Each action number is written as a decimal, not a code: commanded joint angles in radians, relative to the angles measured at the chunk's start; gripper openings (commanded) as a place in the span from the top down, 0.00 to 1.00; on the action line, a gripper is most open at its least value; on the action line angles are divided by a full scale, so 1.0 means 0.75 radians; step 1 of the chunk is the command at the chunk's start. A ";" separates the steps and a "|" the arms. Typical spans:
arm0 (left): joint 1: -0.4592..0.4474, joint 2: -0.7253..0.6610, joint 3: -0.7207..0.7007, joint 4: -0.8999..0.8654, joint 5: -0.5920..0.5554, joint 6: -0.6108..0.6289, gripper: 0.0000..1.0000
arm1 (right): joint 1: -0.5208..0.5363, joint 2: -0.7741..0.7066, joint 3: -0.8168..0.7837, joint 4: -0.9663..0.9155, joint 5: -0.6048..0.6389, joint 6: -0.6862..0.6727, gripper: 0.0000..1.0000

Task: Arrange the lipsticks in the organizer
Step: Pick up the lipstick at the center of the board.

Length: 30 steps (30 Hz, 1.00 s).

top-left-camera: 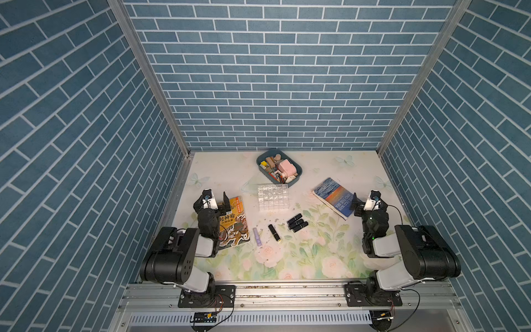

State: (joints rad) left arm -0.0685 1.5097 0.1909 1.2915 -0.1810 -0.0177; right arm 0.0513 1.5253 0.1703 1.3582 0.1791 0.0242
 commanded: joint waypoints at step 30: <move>0.028 -0.046 0.046 -0.081 0.010 -0.011 0.00 | 0.054 -0.156 0.045 -0.208 0.014 -0.080 0.00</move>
State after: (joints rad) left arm -0.0498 1.5063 0.1947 1.2793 -0.1577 -0.0193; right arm 0.0628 1.4956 0.1745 1.3064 0.1799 0.0162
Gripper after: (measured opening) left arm 0.998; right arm 0.996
